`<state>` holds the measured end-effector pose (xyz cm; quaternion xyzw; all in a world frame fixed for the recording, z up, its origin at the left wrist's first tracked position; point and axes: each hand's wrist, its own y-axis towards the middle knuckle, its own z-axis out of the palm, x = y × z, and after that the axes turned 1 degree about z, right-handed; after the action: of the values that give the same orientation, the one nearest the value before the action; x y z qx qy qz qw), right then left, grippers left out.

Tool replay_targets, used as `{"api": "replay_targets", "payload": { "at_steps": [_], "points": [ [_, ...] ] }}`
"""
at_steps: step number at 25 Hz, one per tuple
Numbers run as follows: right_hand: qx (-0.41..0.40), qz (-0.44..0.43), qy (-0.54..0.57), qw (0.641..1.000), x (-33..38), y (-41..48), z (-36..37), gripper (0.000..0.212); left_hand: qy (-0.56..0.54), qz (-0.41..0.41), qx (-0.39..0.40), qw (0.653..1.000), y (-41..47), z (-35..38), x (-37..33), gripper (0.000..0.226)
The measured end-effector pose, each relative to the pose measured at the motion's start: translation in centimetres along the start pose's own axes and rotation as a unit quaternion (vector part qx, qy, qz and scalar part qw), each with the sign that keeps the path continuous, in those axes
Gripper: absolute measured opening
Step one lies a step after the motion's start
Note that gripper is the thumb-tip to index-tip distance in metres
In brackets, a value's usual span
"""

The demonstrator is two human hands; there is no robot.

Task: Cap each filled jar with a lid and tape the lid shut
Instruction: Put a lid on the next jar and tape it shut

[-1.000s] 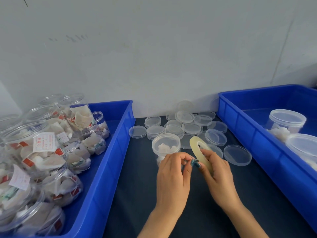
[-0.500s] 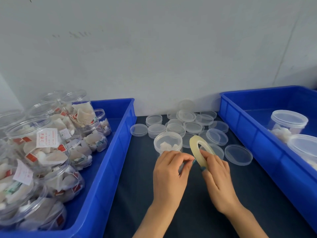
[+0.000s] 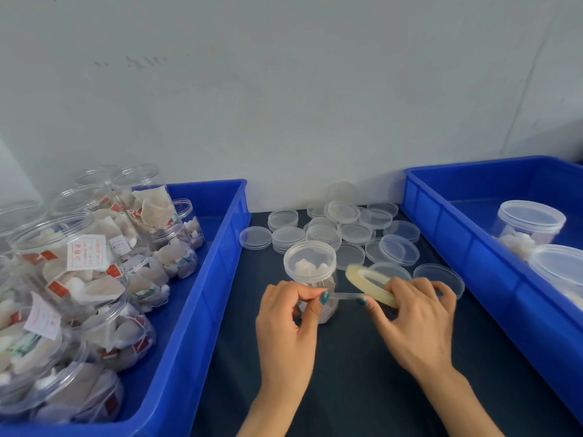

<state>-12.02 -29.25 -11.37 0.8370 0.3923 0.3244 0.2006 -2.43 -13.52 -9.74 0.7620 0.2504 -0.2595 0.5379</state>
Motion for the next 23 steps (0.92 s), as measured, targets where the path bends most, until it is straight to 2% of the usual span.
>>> {"api": "replay_targets", "payload": {
  "at_steps": [2,4,9,17,20,23],
  "points": [
    [0.037,0.004,0.019,0.999,0.4,-0.4,0.8,0.042,-0.016,-0.051,-0.008,0.999,0.1,-0.2,0.9,0.016],
    [0.037,0.026,0.050,0.998,0.8,-0.3,1.4,0.027,-0.035,-0.094,-0.019,0.995,0.0,-0.3,1.6,0.015],
    [0.061,0.044,0.021,0.997,1.7,1.3,2.1,0.038,-0.080,-0.159,-0.058,0.982,0.1,0.1,2.9,0.017],
    [0.041,0.016,0.003,0.999,2.3,2.7,3.1,0.040,-0.089,-0.202,-0.078,0.972,1.3,0.9,4.4,0.018],
    [0.042,-0.005,0.000,0.999,2.2,3.3,3.5,0.035,-0.101,-0.222,-0.049,0.969,2.0,0.9,5.6,0.016],
    [0.042,-0.017,0.002,0.999,2.1,3.6,3.7,0.033,-0.185,-0.232,0.036,0.954,3.4,0.4,7.2,0.036]
  ]
}}
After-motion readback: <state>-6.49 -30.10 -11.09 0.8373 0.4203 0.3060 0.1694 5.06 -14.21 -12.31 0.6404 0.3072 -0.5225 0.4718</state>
